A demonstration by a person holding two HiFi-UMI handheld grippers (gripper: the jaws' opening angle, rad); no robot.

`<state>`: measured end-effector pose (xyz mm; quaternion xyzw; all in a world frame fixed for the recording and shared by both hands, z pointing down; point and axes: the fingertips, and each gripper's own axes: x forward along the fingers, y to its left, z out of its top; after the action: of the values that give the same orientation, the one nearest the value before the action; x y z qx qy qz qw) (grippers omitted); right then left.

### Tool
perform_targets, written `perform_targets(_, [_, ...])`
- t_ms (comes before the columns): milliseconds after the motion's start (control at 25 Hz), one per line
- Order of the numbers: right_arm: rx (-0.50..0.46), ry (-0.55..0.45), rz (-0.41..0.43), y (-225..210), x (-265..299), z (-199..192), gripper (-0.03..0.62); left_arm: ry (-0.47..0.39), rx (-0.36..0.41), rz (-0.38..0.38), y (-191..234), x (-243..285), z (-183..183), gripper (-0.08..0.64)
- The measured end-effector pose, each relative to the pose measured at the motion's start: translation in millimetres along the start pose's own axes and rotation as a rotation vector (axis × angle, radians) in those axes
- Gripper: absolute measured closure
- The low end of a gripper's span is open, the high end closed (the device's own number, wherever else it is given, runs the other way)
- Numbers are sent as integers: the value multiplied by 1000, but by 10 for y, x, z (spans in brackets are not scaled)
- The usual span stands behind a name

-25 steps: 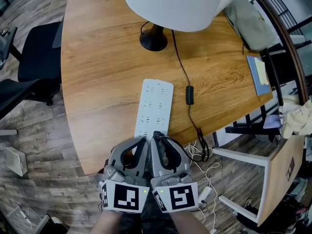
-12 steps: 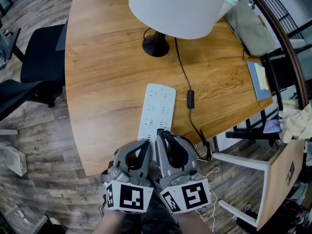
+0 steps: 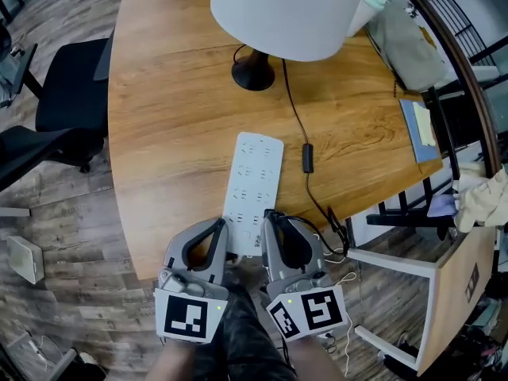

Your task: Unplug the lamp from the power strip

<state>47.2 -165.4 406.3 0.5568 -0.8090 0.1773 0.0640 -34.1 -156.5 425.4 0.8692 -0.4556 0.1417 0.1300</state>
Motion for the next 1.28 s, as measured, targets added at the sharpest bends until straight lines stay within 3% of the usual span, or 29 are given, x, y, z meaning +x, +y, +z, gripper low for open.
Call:
perform_targets(240, [31, 24, -39, -233, -15, -9, 515, -16, -87, 17, 74, -85, 67, 565])
perform_targets(360, [53, 41, -53, -336, 12, -37, 515, -78, -137, 21, 138, -85, 152, 565])
perform_targets(480, [68, 60, -62, -416, 49, -51, 515, -141, -136, 42, 227, -72, 269, 565])
perform_targets(680, [83, 118, -76, -523, 119, -99, 514, -130, -142, 73, 300, -49, 284, 565])
perform_targets(1280, [100, 325, -127, -845, 461, -175, 508, -125, -156, 68, 346, 191, 434, 565])
